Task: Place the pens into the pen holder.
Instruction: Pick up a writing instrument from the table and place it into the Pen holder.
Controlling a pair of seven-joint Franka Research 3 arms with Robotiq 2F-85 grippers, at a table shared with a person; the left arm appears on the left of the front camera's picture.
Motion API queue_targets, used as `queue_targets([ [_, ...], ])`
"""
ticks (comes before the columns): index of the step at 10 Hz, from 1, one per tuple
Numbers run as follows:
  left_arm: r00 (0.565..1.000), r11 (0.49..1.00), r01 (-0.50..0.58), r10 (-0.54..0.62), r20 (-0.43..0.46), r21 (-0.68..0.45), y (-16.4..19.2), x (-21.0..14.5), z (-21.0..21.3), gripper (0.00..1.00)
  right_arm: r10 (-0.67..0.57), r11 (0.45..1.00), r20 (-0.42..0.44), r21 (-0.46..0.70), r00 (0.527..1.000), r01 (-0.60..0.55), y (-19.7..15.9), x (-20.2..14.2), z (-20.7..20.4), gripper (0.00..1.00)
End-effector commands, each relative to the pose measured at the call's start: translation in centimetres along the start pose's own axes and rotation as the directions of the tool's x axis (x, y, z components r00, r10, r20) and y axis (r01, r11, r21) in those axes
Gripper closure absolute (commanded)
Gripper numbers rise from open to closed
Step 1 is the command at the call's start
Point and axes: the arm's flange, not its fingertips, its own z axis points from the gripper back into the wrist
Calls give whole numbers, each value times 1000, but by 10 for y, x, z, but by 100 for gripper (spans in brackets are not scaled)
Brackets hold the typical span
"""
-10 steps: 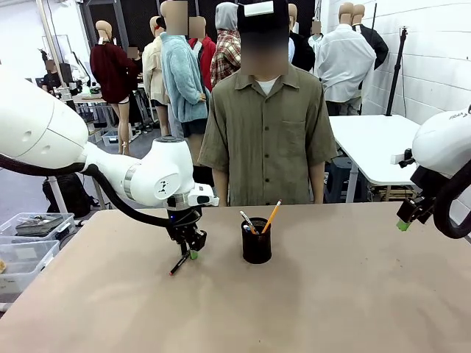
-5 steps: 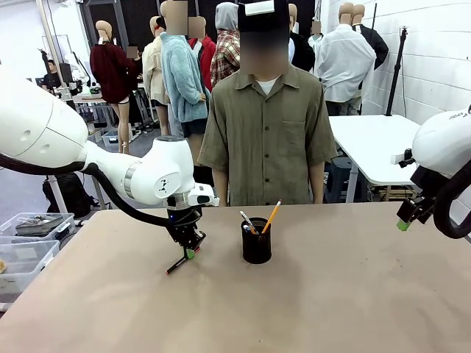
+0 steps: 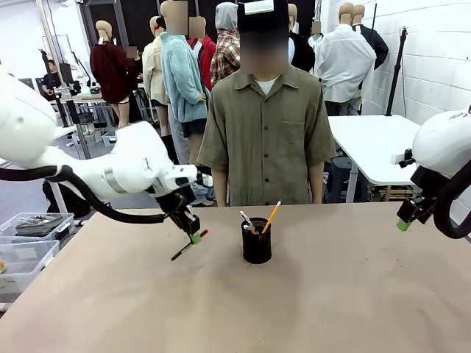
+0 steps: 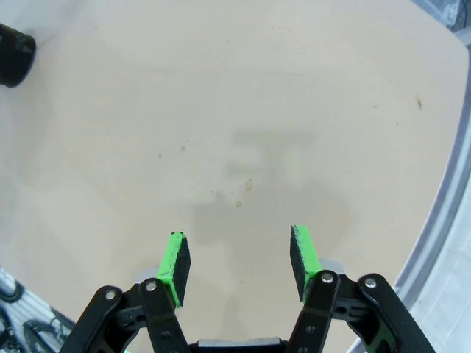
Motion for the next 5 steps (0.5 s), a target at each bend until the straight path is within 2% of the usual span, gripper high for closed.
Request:
queue_targets([
  [1,982,968,150,-123,140,-202,6,-21,32,100,5,1000,1,-27,1000,-5,2,-3,-3,31],
  [2,978,961,173,-140,157,-216,7,-15,38,100,5,1000,1,-27,1000,-5,2,-3,-3,31],
  [4,939,902,313,-246,242,-298,4,12,47,100,5,1000,1,-27,1000,-5,2,-3,-3,31],
  [5,987,960,158,-162,3,-231,3,22,49,100,5,1000,1,-27,1000,-5,2,-3,-3,31],
])
